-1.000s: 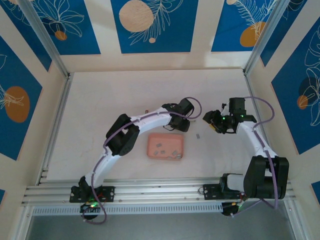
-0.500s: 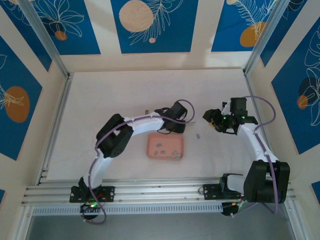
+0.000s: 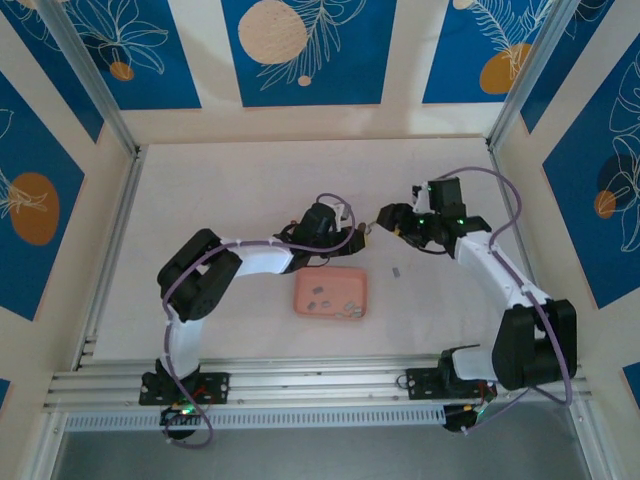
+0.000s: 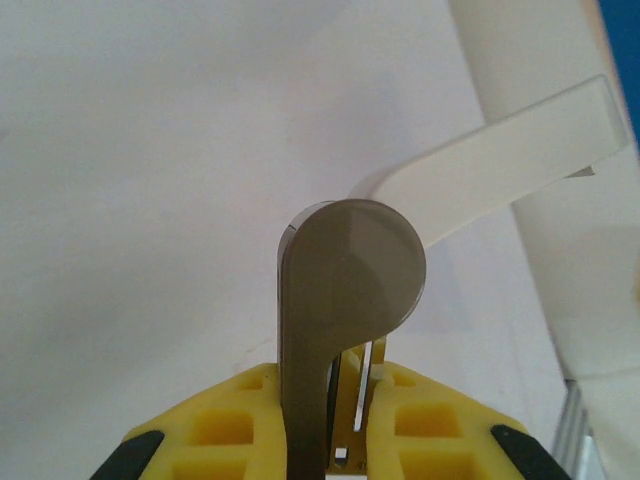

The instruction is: Load the staples into the stapler

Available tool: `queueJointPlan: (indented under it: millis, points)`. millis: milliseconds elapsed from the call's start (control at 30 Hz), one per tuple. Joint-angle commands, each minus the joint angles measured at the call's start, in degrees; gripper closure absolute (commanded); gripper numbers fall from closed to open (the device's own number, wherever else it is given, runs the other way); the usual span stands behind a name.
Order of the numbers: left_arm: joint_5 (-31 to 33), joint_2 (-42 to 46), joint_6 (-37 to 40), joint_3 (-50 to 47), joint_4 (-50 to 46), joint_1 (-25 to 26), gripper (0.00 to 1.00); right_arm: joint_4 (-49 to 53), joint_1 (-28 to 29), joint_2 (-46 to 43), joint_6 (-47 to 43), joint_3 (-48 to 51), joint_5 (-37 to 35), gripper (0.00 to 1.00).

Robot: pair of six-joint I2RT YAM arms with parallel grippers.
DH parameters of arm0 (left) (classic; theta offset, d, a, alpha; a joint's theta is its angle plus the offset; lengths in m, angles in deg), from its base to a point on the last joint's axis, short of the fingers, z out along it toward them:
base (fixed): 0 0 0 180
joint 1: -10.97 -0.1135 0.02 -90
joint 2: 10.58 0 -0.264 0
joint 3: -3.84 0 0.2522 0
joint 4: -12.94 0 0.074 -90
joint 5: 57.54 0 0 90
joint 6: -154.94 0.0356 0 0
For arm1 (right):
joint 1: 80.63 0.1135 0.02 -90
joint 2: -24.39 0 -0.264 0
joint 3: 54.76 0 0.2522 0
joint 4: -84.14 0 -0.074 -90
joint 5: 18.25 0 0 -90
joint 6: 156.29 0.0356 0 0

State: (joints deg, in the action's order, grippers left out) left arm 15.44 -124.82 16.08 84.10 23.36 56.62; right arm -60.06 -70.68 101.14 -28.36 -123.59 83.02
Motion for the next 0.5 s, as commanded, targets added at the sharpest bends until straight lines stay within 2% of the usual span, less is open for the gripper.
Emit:
queueJointPlan:
  millis: [0, 300, 367, 467]
  points:
    - [-3.37, 2.66, -2.50, -1.71, 8.66, 0.19, 0.88, 1.48, 1.60, 2.70, 1.66, -3.38, -5.03, 0.39]
    - [-4.93, 3.26, -4.87, -4.58, 15.96, -0.37, 0.88, -0.62, 2.20, 8.79, 1.91, -7.78, -4.43, 0.41]
    - [-5.21, 3.14, -5.43, -4.98, 17.04, -0.48, 0.88, -1.51, 2.41, 9.65, 1.39, -8.50, -3.09, 0.45]
    - [-5.04, 3.05, -6.48, -5.62, 18.32, -0.84, 0.88, -0.82, 2.96, 10.51, 0.23, -9.89, -3.20, 0.61]
